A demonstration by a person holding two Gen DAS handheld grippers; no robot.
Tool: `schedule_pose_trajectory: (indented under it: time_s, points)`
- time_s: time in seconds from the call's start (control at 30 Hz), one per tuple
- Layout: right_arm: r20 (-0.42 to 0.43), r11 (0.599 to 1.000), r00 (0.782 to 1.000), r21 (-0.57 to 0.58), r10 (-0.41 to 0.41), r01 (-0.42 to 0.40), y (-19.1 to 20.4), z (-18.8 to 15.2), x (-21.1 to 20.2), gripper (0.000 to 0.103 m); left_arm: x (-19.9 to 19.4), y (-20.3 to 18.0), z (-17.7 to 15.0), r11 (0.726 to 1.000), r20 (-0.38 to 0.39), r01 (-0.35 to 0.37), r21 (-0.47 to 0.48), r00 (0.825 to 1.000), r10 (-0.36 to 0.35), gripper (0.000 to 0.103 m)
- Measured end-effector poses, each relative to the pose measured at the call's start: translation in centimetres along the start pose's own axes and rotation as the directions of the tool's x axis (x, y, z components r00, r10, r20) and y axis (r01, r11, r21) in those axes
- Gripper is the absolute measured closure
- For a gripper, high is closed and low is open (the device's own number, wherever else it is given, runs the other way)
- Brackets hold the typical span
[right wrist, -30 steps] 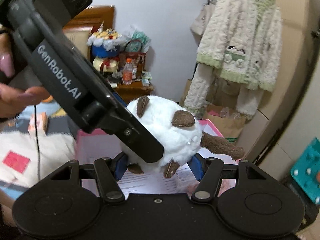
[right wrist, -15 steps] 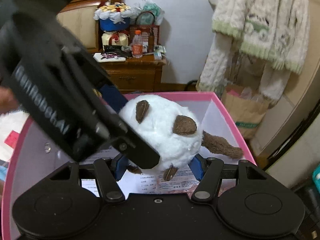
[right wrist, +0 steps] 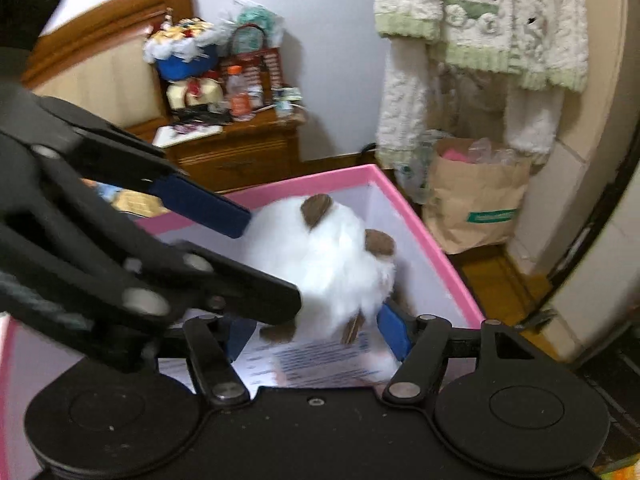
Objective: Organize soft objects
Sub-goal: 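Lift the white plush toy with the left tool and lower it into the pink box, then open the left tool and withdraw both tools toward the remaining items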
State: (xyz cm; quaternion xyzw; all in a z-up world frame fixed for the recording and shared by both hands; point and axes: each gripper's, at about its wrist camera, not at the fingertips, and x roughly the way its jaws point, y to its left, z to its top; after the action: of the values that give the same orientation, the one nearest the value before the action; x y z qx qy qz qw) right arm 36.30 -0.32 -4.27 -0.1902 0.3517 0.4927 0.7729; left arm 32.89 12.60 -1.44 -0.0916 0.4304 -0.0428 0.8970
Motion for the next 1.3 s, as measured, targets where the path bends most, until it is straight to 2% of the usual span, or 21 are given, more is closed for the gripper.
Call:
schedule_pose_trajectory:
  time_s: [0.03, 0.1, 0.13, 0.27, 0.4, 0.53, 0.77, 1.07, 1.2, 1.3]
  points:
    - [0.009, 1.000, 1.000, -0.004, -0.004, 0.004, 0.0, 0.0, 0.1, 0.043, -0.2, -0.1, -0.1, 1.000, 0.020, 0.001, -0.006, 1.000, -0.001, 0.056]
    - [0.009, 1.000, 1.000, -0.006, -0.017, 0.017, 0.1, 0.0, 0.4, 0.054, -0.2, -0.4, -0.2, 0.997, 0.025, 0.068, -0.023, 0.997, -0.068, 0.058]
    - [0.014, 0.999, 0.999, -0.006, -0.038, 0.038, 0.3, -0.1, 0.5, 0.055, -0.2, -0.5, -0.4, 0.996, 0.030, 0.077, -0.036, 0.997, -0.075, 0.059]
    - [0.010, 0.999, 0.999, 0.008, -0.051, 0.051, 0.6, -0.3, -0.7, 0.055, -0.1, -0.8, -0.9, 0.999, 0.046, 0.024, -0.026, 0.999, -0.023, 0.057]
    - [0.005, 0.996, 0.997, -0.031, -0.082, 0.082, 2.5, -1.2, -3.1, 0.054, -0.9, -0.2, -1.2, 0.993, 0.015, 0.097, -0.075, 0.995, -0.096, 0.059]
    - [-0.004, 0.992, 0.992, -0.032, -0.126, 0.126, 4.2, -2.0, -6.0, 0.054, -3.1, -1.0, -1.9, 0.998, 0.045, 0.064, -0.018, 0.997, -0.063, 0.055]
    - [0.005, 0.985, 0.988, 0.084, -0.153, 0.152, 6.3, -3.3, -12.3, 0.052, -7.9, -2.5, -3.1, 0.997, 0.091, 0.011, 0.079, 0.996, -0.018, 0.048]
    - [0.012, 0.974, 0.986, 0.160, -0.164, 0.160, 9.5, -5.4, -18.8, 0.050, -14.0, -5.1, -5.6, 0.978, 0.068, 0.079, 0.192, 0.993, -0.093, 0.042]
    - [0.029, 0.973, 0.989, 0.187, -0.144, 0.136, 10.4, -6.7, -21.2, 0.050, -16.0, -6.4, -6.8, 0.965, 0.041, 0.089, 0.246, 0.994, -0.102, 0.042]
    - [0.051, 0.973, 0.988, 0.189, -0.146, 0.134, 11.1, -8.1, -23.1, 0.049, -17.3, -7.5, -8.1, 0.951, 0.036, 0.064, 0.302, 0.996, -0.079, 0.040]
